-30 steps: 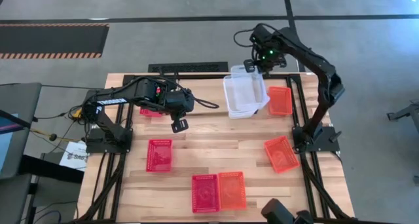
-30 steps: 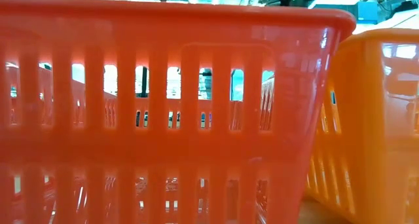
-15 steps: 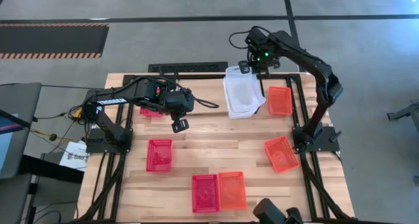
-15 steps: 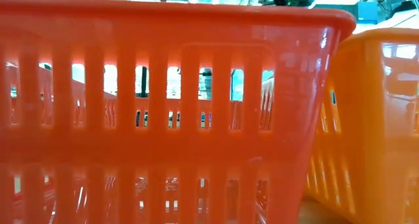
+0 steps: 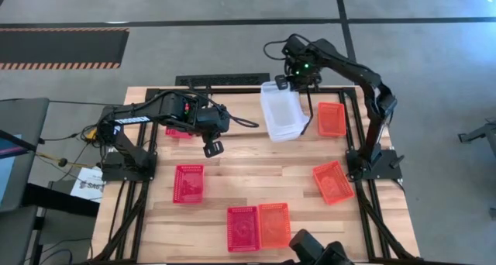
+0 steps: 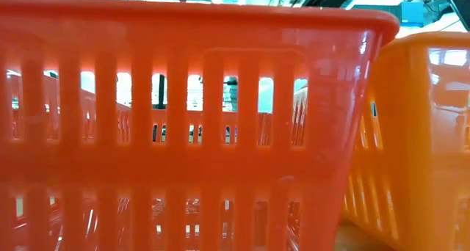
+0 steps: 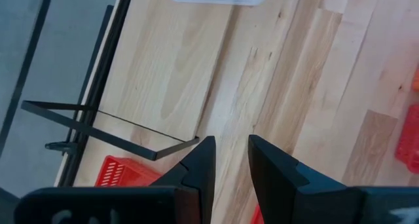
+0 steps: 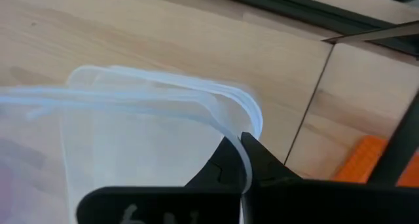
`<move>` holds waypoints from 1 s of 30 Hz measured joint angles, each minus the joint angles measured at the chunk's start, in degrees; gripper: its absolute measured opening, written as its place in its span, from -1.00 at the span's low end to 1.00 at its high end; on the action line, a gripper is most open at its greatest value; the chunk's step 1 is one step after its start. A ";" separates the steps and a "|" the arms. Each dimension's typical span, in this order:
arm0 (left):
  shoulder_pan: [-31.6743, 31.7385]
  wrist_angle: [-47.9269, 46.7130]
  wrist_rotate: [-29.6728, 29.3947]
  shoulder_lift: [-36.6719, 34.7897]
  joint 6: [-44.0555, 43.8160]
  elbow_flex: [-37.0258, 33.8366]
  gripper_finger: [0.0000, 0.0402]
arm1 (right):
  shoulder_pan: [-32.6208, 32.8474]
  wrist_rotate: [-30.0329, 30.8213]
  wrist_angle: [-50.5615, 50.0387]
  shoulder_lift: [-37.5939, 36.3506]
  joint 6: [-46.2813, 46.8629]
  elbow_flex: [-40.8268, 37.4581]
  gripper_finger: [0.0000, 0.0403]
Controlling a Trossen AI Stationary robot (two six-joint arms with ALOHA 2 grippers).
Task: Stack baskets on shelf by color
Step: Stack the white bin on top of the white bins on the shelf
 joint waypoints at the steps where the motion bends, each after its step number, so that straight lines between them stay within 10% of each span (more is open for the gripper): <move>1: 0.02 -0.02 0.00 0.00 0.00 0.00 -0.60 | 0.17 0.02 0.14 0.04 -0.18 0.02 -1.00; 30: 0.00 -0.04 0.15 0.00 0.09 0.01 -0.60 | 0.99 0.89 -5.58 0.17 -3.58 15.27 -0.82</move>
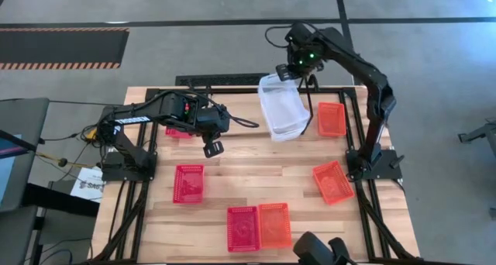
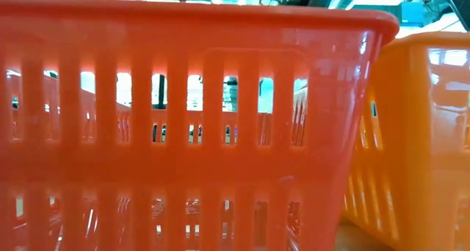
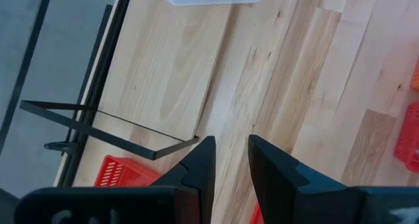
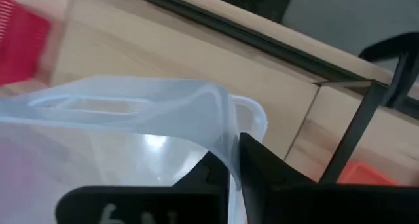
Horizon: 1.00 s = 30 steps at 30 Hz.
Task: Stack baskets on shelf by color
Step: Stack the white bin on top of the white bins on the shelf
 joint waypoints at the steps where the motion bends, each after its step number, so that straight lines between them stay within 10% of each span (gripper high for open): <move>1: 0.00 0.00 0.00 0.00 -0.02 0.00 -0.60 | 0.00 -0.05 0.08 -0.12 0.04 0.38 -0.82; 30: 0.02 0.02 -0.09 0.00 -1.09 -0.02 -0.60 | 0.57 -0.45 -7.04 3.37 -4.31 -2.67 -0.86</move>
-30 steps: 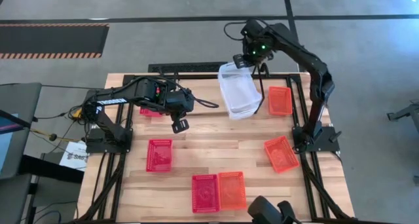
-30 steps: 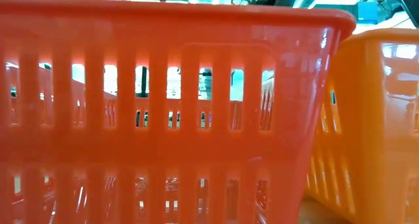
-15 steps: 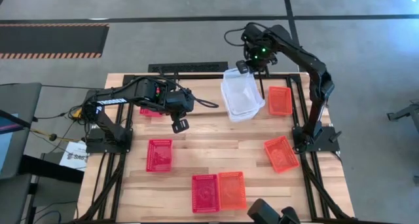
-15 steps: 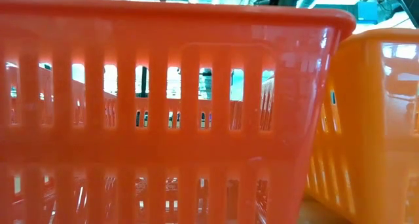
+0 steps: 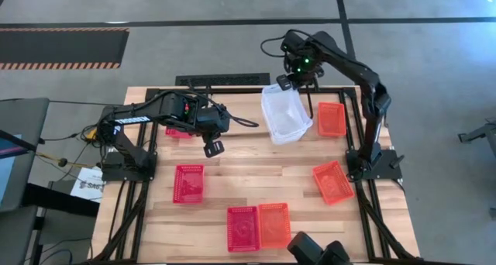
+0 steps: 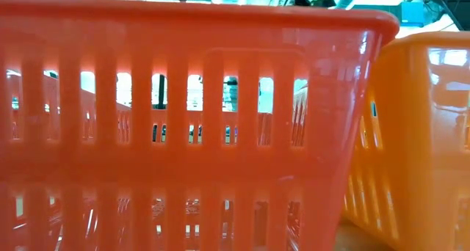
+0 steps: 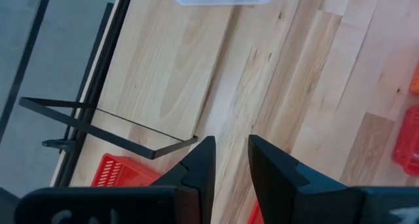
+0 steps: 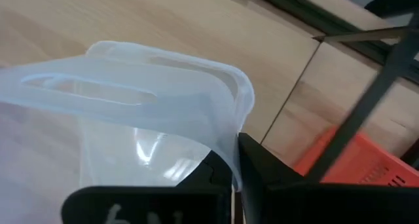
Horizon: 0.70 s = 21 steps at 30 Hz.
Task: Stack baskets on shelf by color
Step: Stack the white bin on top of the white bins on the shelf
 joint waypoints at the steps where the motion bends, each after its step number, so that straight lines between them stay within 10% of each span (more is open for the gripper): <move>1: -0.01 0.00 0.00 0.00 0.00 0.02 -0.60 | 0.00 -0.08 -0.25 0.57 -0.47 0.00 -0.87; 21: 0.00 0.02 -0.15 0.00 -0.37 0.02 -0.60 | 0.19 1.12 0.23 3.27 -9.54 0.02 -0.82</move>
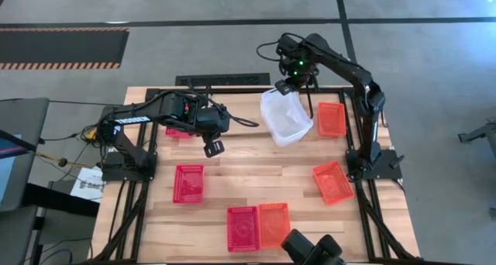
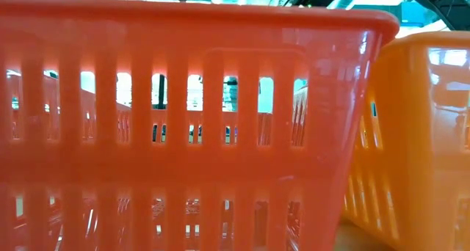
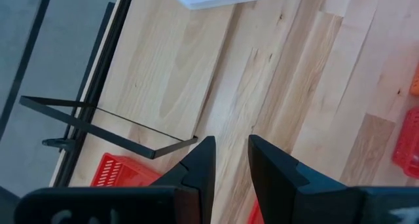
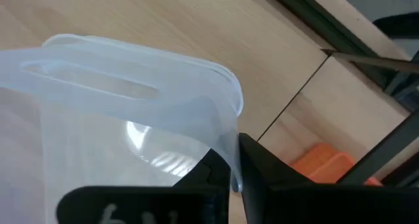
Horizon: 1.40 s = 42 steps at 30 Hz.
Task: Stack baskets on shelf by color
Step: Stack the white bin on top of the white bins on the shelf
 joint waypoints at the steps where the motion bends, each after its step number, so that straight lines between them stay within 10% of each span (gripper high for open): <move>1: -0.02 0.00 0.00 0.00 0.00 0.00 -0.60 | 0.20 0.32 0.26 0.00 -0.39 0.00 -0.81; 27: -0.02 0.00 -0.02 0.00 0.02 -0.02 -0.60 | 3.87 6.24 -3.32 -0.07 -1.97 3.70 -0.17; 42: 0.00 -0.42 -0.04 0.00 0.45 -0.02 -0.60 | 17.81 0.36 -3.41 -0.10 -2.42 18.56 -0.62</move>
